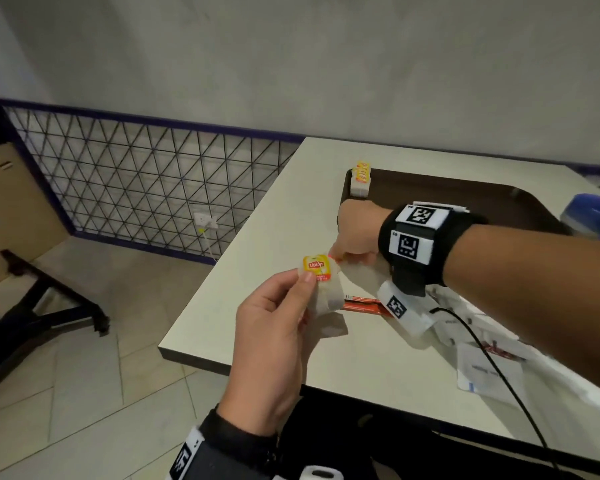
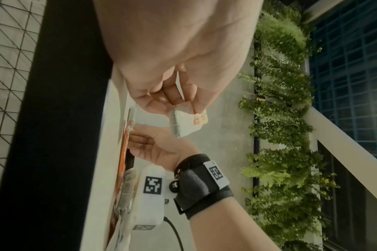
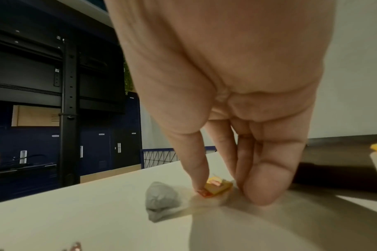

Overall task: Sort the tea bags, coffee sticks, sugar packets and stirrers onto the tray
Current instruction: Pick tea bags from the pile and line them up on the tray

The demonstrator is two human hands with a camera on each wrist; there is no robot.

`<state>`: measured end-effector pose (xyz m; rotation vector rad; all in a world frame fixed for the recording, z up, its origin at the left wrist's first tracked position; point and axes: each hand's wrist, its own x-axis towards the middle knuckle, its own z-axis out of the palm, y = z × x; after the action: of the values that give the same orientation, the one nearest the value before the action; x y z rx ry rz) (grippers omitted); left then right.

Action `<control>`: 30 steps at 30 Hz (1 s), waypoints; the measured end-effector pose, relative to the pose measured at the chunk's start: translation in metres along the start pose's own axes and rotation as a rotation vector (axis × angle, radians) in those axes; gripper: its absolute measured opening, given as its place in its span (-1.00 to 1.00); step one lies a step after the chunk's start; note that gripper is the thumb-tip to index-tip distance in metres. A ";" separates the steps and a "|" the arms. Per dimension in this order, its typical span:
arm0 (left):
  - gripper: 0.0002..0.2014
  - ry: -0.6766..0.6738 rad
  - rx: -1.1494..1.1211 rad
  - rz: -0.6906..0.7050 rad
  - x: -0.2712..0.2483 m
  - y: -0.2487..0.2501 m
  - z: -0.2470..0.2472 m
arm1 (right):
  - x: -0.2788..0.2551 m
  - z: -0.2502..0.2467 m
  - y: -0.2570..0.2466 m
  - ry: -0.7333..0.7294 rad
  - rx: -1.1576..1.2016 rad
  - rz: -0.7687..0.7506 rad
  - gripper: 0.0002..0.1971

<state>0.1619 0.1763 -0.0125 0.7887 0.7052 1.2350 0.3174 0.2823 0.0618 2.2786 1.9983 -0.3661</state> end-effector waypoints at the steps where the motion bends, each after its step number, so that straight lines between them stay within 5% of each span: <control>1: -0.71 -0.001 -0.001 -0.011 0.001 0.000 -0.001 | 0.001 0.001 -0.002 -0.011 -0.007 -0.003 -0.76; 11: -0.86 0.019 0.092 0.077 0.002 -0.006 0.001 | -0.007 0.007 0.000 -0.059 0.062 -0.006 -0.73; 16: -0.86 0.079 0.099 0.074 0.003 -0.007 0.002 | -0.018 -0.008 0.014 -0.044 0.327 -0.058 -0.86; 22: -0.86 0.102 0.212 0.143 -0.002 -0.007 0.006 | -0.069 -0.044 0.031 0.148 0.470 -0.285 -0.86; 27: -0.84 0.094 0.230 0.150 -0.002 -0.007 0.010 | -0.115 -0.056 0.031 0.008 0.608 -0.491 -0.66; 30: -0.87 0.072 0.231 0.148 -0.003 -0.006 0.010 | -0.122 -0.047 0.025 -0.079 0.539 -0.568 -0.71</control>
<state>0.1730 0.1714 -0.0113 1.0055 0.8712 1.3353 0.3336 0.1719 0.1334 1.8097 2.7326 -1.1371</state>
